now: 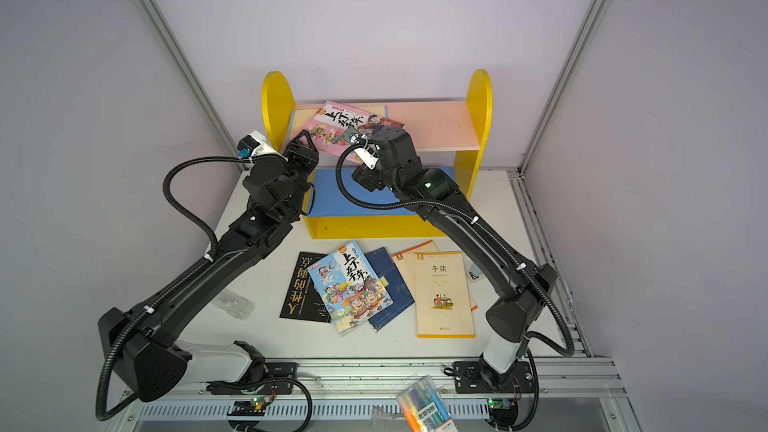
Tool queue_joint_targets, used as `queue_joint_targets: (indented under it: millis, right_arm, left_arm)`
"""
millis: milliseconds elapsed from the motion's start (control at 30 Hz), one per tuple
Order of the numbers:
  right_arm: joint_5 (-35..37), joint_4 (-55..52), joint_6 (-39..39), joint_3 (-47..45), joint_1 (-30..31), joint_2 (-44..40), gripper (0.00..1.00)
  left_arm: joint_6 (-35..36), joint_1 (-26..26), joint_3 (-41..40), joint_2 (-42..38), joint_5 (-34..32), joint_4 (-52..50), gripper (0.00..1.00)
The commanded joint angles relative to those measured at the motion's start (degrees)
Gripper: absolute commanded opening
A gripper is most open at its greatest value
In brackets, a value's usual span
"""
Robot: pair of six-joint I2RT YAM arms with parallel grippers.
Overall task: Stacking books/files
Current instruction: Place the book at the bookshelf, then rotate the book on the bookshelf.
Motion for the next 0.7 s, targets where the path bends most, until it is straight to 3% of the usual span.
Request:
queue_joint_targets:
  millis: [0, 267, 400, 667]
  right_arm:
    - [-5.5, -5.2, 2.2, 1.9, -0.9, 0.0, 0.98]
    - [-16.3, -10.6, 5.3, 5.5, -4.9, -0.1, 0.98]
    - [-18.2, -10.1, 6.5, 5.8, -6.0, -0.2, 0.98]
    - [-21.1, -11.1, 9.7, 8.3, -8.6, 0.5, 0.98]
  left_arm:
    - [3.1, 0.4, -0.7, -2.1, 4.2, 0.6, 0.48]
    - [14.8, 1.7, -3.7, -12.4, 14.1, -14.0, 0.71]
    - [21.1, 1.9, -7.3, -18.0, 16.3, -22.6, 0.97]
    - [21.5, 2.0, -14.5, -24.7, 17.6, -35.5, 0.97]
